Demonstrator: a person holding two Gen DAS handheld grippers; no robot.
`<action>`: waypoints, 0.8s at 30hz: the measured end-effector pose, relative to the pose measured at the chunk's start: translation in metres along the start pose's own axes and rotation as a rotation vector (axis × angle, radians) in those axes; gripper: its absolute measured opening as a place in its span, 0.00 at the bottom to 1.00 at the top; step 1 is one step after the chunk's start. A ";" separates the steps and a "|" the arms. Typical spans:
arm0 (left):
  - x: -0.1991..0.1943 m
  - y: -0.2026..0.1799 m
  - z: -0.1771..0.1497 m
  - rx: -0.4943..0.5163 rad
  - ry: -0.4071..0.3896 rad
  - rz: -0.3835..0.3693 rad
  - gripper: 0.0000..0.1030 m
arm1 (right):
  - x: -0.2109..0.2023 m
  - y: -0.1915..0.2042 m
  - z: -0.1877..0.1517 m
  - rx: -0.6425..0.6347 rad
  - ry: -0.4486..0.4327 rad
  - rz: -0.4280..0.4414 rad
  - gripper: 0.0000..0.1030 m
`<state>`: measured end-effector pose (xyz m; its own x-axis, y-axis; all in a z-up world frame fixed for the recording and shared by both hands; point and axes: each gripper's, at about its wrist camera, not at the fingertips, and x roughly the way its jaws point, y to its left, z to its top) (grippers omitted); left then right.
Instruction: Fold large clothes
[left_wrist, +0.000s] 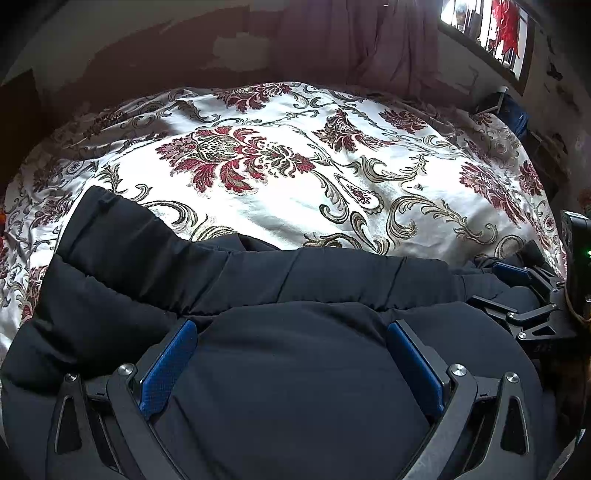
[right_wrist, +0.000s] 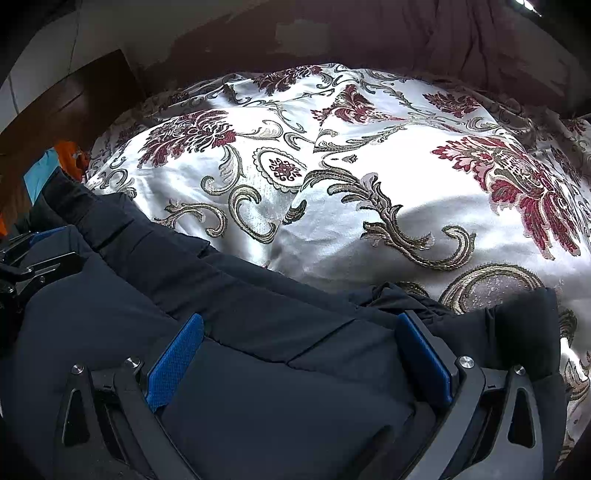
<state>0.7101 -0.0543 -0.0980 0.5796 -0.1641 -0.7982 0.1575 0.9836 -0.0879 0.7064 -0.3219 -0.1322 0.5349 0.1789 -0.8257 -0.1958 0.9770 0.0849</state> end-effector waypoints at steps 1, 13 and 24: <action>0.000 0.000 0.000 0.000 -0.001 0.000 1.00 | 0.000 0.000 0.000 0.000 -0.003 -0.001 0.99; 0.000 0.000 0.000 0.011 -0.012 0.012 1.00 | -0.006 0.005 -0.004 -0.012 -0.029 -0.022 0.99; -0.002 -0.002 -0.005 0.025 -0.029 0.018 1.00 | -0.016 0.014 -0.006 -0.050 -0.018 -0.089 0.99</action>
<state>0.7045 -0.0558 -0.0988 0.6058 -0.1488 -0.7816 0.1664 0.9843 -0.0584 0.6907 -0.3114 -0.1212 0.5663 0.0940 -0.8188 -0.1873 0.9822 -0.0167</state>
